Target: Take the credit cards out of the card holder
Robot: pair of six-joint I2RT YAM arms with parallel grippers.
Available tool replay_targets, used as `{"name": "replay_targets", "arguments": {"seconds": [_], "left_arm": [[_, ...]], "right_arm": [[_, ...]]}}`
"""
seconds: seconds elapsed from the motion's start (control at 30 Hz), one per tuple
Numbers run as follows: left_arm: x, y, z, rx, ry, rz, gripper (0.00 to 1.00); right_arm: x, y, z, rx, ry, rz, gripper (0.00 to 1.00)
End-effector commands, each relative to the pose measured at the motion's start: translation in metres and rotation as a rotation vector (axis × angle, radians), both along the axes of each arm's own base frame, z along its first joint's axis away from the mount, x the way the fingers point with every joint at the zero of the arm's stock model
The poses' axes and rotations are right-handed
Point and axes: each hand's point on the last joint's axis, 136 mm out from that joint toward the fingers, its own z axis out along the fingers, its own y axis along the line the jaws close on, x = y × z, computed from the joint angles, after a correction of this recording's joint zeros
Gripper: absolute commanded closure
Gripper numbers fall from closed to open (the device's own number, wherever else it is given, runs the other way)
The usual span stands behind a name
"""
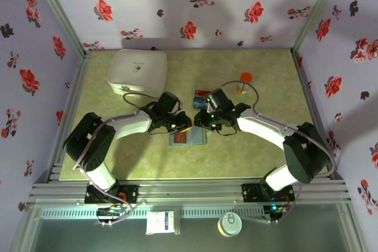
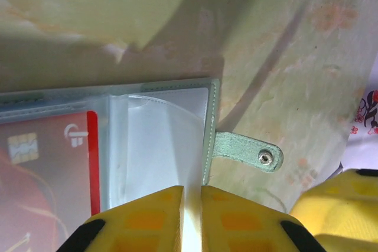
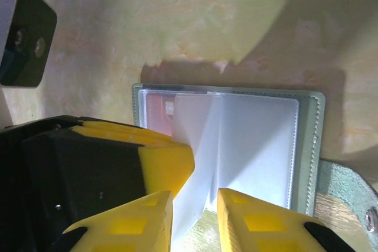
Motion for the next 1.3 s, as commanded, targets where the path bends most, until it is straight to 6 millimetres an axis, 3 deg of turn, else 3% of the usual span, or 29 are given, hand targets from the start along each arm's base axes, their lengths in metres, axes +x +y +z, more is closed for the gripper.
{"name": "replay_targets", "arguments": {"seconds": [0.0,0.67,1.1,1.27], "left_arm": [[-0.002,-0.010,-0.002,0.005,0.013,-0.034,0.85],[0.000,-0.045,-0.030,0.010,0.055,-0.088,0.78],[0.002,-0.050,-0.021,-0.007,0.038,-0.103,0.73],[0.005,-0.047,-0.007,-0.011,0.010,-0.110,0.73]], "right_arm": [[-0.002,-0.013,0.002,-0.032,-0.020,-0.006,0.72],[-0.012,-0.038,0.001,-0.053,-0.015,-0.027,0.70],[-0.013,-0.037,0.005,-0.046,-0.009,-0.026,0.69],[-0.011,-0.035,0.009,-0.042,-0.011,-0.025,0.69]]}}
